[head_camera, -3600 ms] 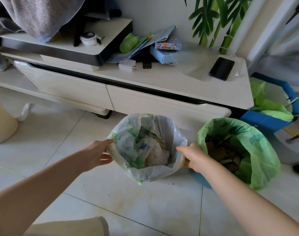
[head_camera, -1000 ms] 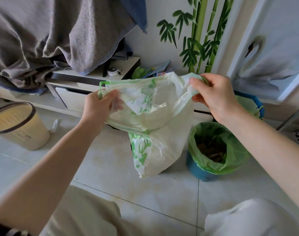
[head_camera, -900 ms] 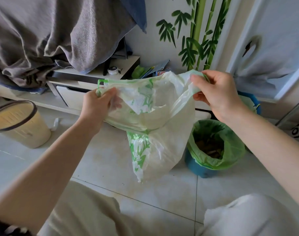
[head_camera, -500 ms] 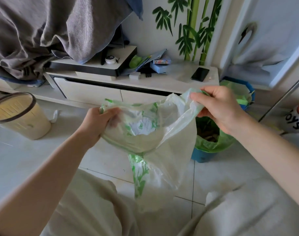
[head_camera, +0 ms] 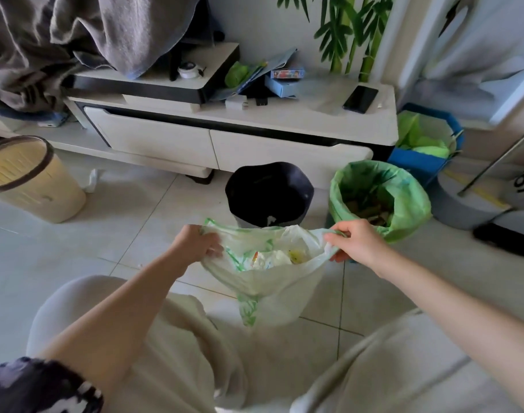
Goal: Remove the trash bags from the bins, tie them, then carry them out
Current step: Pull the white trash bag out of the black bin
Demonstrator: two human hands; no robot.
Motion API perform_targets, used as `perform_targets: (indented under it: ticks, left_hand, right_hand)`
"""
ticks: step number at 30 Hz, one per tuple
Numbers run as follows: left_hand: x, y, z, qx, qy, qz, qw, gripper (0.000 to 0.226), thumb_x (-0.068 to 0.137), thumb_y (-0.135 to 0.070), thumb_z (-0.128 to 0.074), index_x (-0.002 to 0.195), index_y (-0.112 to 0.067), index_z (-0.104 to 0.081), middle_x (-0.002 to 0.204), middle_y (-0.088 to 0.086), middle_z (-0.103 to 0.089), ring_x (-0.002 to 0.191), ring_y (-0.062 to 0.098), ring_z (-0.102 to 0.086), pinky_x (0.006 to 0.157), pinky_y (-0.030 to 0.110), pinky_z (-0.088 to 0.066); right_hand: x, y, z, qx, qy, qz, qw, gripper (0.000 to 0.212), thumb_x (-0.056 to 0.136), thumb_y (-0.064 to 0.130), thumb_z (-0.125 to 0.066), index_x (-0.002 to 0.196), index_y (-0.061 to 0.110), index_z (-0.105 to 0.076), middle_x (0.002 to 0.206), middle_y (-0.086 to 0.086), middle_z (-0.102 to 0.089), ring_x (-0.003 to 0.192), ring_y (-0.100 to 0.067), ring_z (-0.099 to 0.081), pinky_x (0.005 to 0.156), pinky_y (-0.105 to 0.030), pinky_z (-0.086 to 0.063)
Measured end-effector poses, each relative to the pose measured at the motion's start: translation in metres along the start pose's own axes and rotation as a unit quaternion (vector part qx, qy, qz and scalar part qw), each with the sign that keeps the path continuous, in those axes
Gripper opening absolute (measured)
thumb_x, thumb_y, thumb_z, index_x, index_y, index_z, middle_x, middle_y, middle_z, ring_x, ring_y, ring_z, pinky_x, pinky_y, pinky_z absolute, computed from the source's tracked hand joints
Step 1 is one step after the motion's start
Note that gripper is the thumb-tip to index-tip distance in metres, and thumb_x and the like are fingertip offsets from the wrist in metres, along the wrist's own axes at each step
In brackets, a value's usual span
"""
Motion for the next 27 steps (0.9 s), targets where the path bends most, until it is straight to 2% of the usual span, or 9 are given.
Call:
perform_targets:
  ticks: [4,7,9,12,16,19,21,23,27]
  left_hand:
    - [0.025,0.006,0.001,-0.030,-0.013,0.019,0.999,0.015,0.089,-0.004,-0.058,0.095,0.006,-0.068,0.080,0.012,-0.074,0.059,0.017,-0.071,0.066,0.032,-0.051]
    - [0.040,0.004,0.001,-0.052,-0.014,0.022,0.998,0.015,0.088,-0.004,-0.060,0.099,0.003,-0.067,0.081,0.008,-0.074,0.061,0.015,-0.072,0.071,0.035,-0.051]
    - [0.049,0.003,-0.001,-0.072,-0.013,0.031,0.997,0.014,0.090,-0.003,-0.058,0.100,0.001,-0.067,0.084,0.009,-0.073,0.063,0.017,-0.073,0.072,0.036,-0.055]
    - [0.060,-0.005,0.000,-0.099,-0.018,0.029,0.995,0.009,0.091,-0.005,-0.058,0.095,-0.004,-0.067,0.088,0.008,-0.072,0.062,0.016,-0.072,0.063,0.032,-0.058]
    - [0.073,-0.016,0.004,-0.127,-0.023,0.030,0.991,0.005,0.091,-0.009,-0.060,0.089,-0.009,-0.065,0.088,0.006,-0.066,0.069,0.020,-0.066,0.070,0.034,-0.058]
    - [0.080,-0.021,0.008,-0.134,-0.015,0.031,0.990,0.009,0.091,-0.010,-0.060,0.098,-0.007,-0.064,0.090,0.007,-0.064,0.072,0.021,-0.063,0.063,0.032,-0.056]
    - [0.083,-0.023,0.011,-0.145,-0.016,0.033,0.989,0.015,0.091,-0.009,-0.059,0.105,-0.005,-0.063,0.091,0.007,-0.063,0.072,0.021,-0.062,0.060,0.031,-0.055]
    - [0.082,-0.022,0.012,-0.147,-0.018,0.037,0.988,0.017,0.091,-0.007,-0.058,0.107,-0.004,-0.063,0.090,0.007,-0.063,0.072,0.021,-0.062,0.061,0.031,-0.054]
    - [0.076,-0.010,0.012,-0.095,-0.015,0.060,0.994,0.018,0.094,-0.001,-0.046,0.103,-0.002,-0.062,0.088,0.010,-0.065,0.073,0.023,-0.063,0.063,0.032,-0.054]
  right_hand:
    - [0.023,-0.023,0.002,0.008,-0.019,-0.031,0.999,0.011,0.090,0.012,-0.062,0.090,0.003,-0.069,0.087,-0.019,-0.071,0.068,-0.021,-0.071,0.054,-0.023,-0.057]
    - [0.043,-0.033,0.006,-0.027,-0.034,-0.031,0.999,0.015,0.089,0.020,-0.064,0.096,0.009,-0.070,0.092,-0.011,-0.071,0.082,-0.026,-0.071,0.074,-0.041,-0.061]
    - [0.054,-0.034,0.006,-0.048,-0.038,-0.036,0.997,0.017,0.088,0.022,-0.064,0.100,0.012,-0.070,0.095,-0.007,-0.071,0.088,-0.026,-0.069,0.082,-0.047,-0.058]
    - [0.069,-0.030,0.009,-0.068,-0.062,-0.030,0.995,0.025,0.088,0.022,-0.063,0.111,0.012,-0.069,0.107,-0.007,-0.070,0.098,-0.026,-0.066,0.090,-0.046,-0.055]
    - [0.083,-0.019,0.020,-0.080,-0.111,-0.036,0.990,0.029,0.092,0.017,-0.057,0.119,0.009,-0.065,0.109,-0.008,-0.068,0.101,-0.027,-0.064,0.092,-0.043,-0.053]
    - [0.093,-0.011,0.028,-0.080,-0.133,-0.031,0.987,0.027,0.092,0.016,-0.056,0.116,0.009,-0.066,0.105,-0.010,-0.068,0.096,-0.028,-0.065,0.091,-0.043,-0.054]
    - [0.096,-0.008,0.032,-0.086,-0.142,-0.028,0.986,0.029,0.093,0.017,-0.056,0.119,0.009,-0.065,0.110,-0.011,-0.068,0.098,-0.027,-0.065,0.092,-0.042,-0.053]
    - [0.097,-0.009,0.031,-0.099,-0.140,-0.025,0.985,0.029,0.093,0.016,-0.056,0.119,0.008,-0.064,0.112,-0.012,-0.068,0.098,-0.027,-0.065,0.091,-0.041,-0.053]
    - [0.091,-0.019,0.022,-0.121,-0.105,-0.033,0.987,0.023,0.091,0.012,-0.060,0.111,0.003,-0.067,0.102,-0.013,-0.070,0.087,-0.025,-0.069,0.086,-0.037,-0.056]
Point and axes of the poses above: each hand's wrist, its own x-axis towards the middle knuckle, its own z-axis out of the back of the hand, y = z × x, the point moved 8 cm from there along x, towards the middle knuckle
